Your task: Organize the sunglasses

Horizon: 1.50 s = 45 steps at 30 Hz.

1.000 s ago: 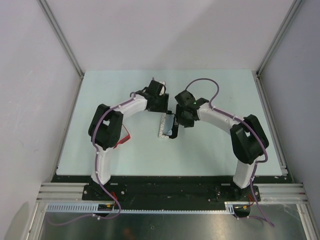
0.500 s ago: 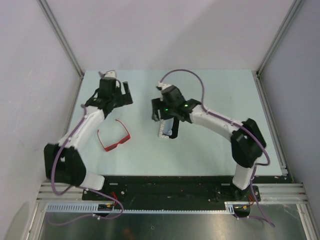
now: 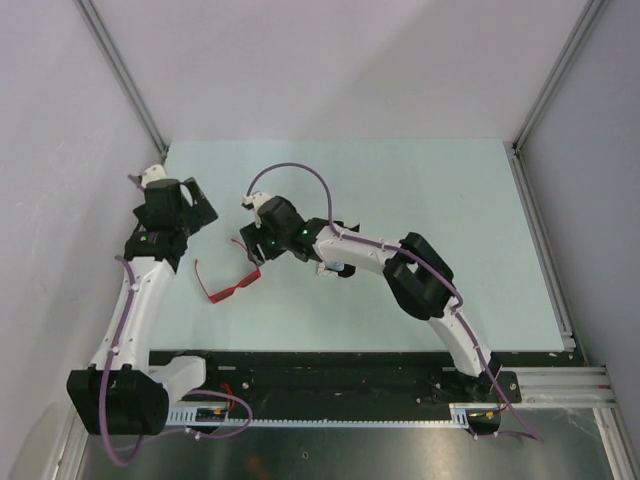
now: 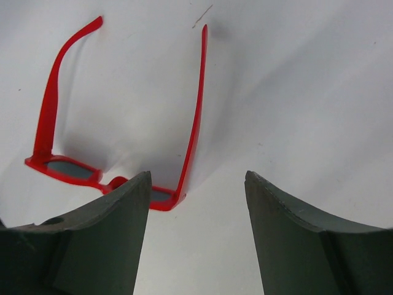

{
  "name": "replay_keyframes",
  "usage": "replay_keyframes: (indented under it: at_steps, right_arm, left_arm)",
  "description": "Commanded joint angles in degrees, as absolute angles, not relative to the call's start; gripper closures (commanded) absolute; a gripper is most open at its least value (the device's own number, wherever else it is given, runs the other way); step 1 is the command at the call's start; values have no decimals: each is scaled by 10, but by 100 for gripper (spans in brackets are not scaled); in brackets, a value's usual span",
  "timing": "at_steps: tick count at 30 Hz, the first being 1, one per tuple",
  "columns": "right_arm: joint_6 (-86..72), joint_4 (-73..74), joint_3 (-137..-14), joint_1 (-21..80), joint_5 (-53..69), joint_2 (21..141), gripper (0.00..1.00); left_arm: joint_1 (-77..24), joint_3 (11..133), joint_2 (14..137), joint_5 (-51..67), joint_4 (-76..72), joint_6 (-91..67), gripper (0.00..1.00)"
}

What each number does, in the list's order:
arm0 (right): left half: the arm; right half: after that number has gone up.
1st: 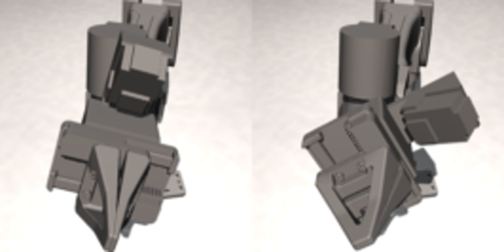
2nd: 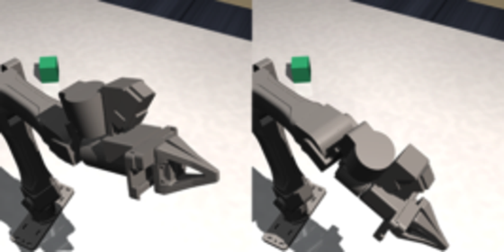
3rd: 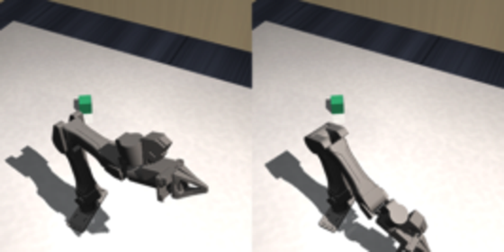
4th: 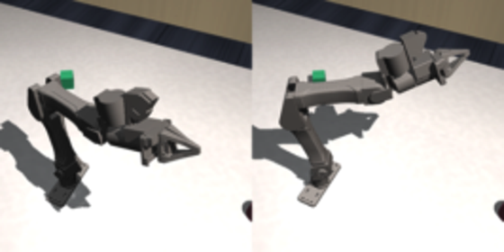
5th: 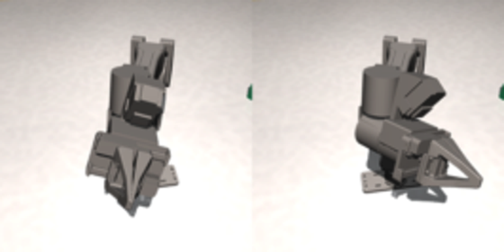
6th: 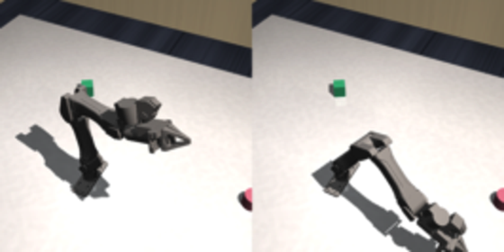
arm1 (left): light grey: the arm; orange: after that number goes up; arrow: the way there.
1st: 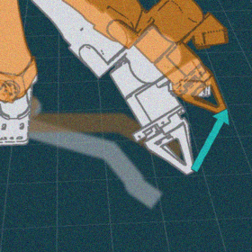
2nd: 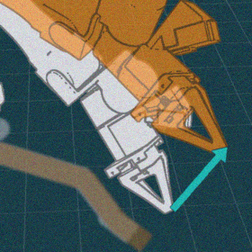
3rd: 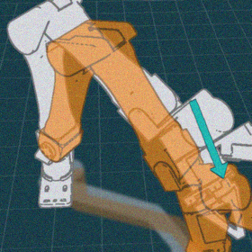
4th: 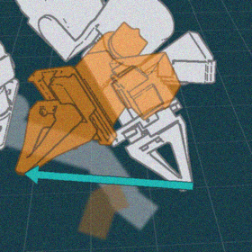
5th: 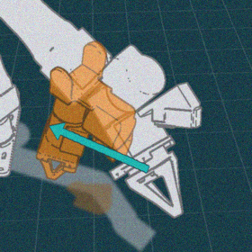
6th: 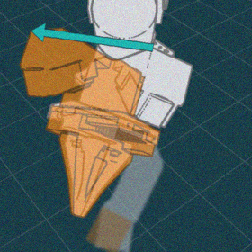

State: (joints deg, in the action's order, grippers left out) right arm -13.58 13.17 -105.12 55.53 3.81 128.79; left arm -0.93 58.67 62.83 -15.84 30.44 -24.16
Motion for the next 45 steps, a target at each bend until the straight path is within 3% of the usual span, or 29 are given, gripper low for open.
replay_keyframes:
  at_steps: [1, 11, 17, 25, 27, 28, 34, 40, 45]
  right_arm:
    - [-113, 61, -1076, 562, 9, 1310, 34]
    - [-124, 140, -1219, 570, 10, 1415, 39]
    - [-129, 163, -1245, 577, 0, 1436, 48]
    - [-115, 221, -1264, 581, -33, 1462, 52]
    - [-115, 227, -1265, 582, -40, 1463, 61]
    - [-116, 231, -1269, 581, -42, 1464, 72]
    - [-119, 229, -1268, 580, -83, 1438, 99]
    - [-108, 207, -1243, 549, -106, 1355, 100]
    - [-70, 156, -1162, 496, -126, 1257, 100]
  left_arm:
    - [47, 571, 614, -170, 316, -267, 0]
    - [108, 569, 628, -130, 316, -288, 0]
    - [120, 567, 628, -130, 316, -304, 0]
    - [133, 562, 623, -129, 317, -321, 0]
    - [134, 561, 623, -127, 316, -322, 0]
    - [135, 562, 623, -120, 316, -321, 0]
    - [134, 563, 615, -107, 316, -316, 0]
    - [135, 589, 613, -29, 316, -297, 0]
    - [134, 636, 614, 125, 316, -271, 0]
